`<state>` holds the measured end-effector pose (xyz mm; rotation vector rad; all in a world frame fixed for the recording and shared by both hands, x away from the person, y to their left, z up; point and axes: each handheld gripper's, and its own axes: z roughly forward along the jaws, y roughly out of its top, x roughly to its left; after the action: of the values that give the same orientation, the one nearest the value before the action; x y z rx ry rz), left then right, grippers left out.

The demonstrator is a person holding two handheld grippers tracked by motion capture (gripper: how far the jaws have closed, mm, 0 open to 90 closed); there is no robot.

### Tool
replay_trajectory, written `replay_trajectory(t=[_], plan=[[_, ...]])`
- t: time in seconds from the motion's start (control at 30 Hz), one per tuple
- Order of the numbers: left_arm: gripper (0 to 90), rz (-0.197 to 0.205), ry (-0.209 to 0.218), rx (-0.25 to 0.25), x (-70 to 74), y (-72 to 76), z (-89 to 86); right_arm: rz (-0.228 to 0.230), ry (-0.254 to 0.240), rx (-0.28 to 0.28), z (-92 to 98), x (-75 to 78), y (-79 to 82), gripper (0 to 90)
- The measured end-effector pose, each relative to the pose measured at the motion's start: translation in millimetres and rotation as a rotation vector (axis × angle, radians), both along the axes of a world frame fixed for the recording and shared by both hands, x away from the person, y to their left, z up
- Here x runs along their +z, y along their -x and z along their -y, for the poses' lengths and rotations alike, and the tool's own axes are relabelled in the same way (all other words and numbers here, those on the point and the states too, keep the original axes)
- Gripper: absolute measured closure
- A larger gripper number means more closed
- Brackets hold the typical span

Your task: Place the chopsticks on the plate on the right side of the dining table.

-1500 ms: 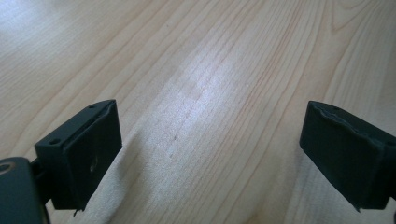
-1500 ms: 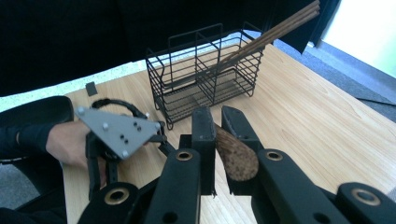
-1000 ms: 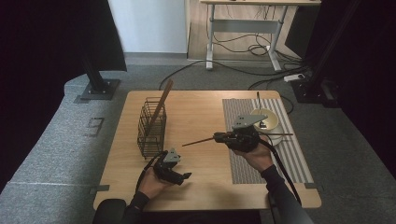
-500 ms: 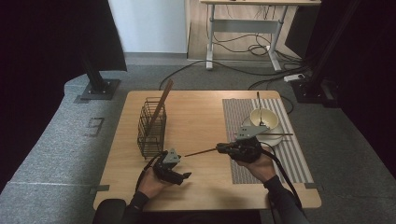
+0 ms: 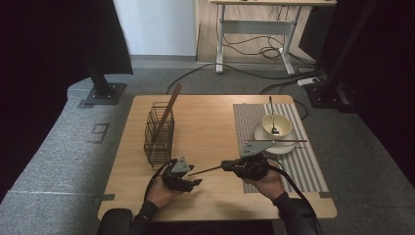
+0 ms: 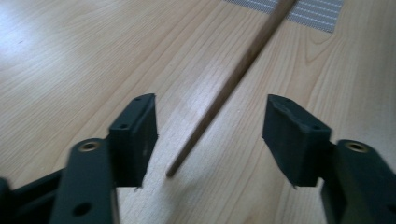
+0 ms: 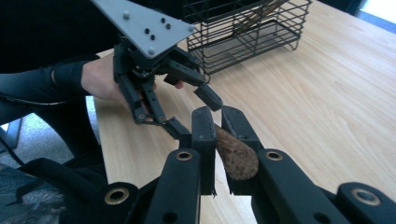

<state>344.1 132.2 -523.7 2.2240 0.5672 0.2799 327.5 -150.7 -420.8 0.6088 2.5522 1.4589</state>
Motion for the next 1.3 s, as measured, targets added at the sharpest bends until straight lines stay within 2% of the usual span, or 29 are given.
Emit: replay_trajectory(t=[0.3, 0.53, 0.67, 0.93, 1.03, 1.13, 1.23, 1.3], plan=[[58.3, -0.005, 0.015, -0.025, -0.2, 1.2, -0.7, -0.021, 0.005, 0.019, -6.4, -4.0, 3.1, 83.0], [73.9, 0.012, 0.015, -0.071, 0.3, 4.1, 0.8, -0.024, 0.003, 0.019, -7.2, -1.9, 2.9, 82.9], [77.1, 0.028, -0.003, -0.094, -0.1, 5.8, 2.0, -0.029, 0.001, 0.018, -8.6, -1.1, -0.6, 82.1], [84.2, 0.054, -0.008, -0.157, 2.2, 10.4, 5.0, -0.075, -0.015, -0.052, -1.8, -2.0, -24.1, 71.9], [85.2, 0.044, 0.001, -0.161, 2.4, 10.7, 4.9, -0.080, -0.014, -0.065, -1.5, -3.7, -29.8, 69.1], [85.3, 0.034, 0.014, -0.163, 3.5, 10.2, 3.6, -0.062, 0.004, -0.080, -2.3, -3.6, -31.2, 64.9], [85.3, 0.030, 0.016, -0.168, 3.4, 10.2, 3.9, -0.039, 0.045, -0.118, -4.5, -1.9, -29.0, 52.2], [85.3, 0.028, 0.014, -0.168, 2.9, 10.2, 4.6, -0.008, 0.072, -0.140, -6.6, -0.1, -27.1, 45.0]])
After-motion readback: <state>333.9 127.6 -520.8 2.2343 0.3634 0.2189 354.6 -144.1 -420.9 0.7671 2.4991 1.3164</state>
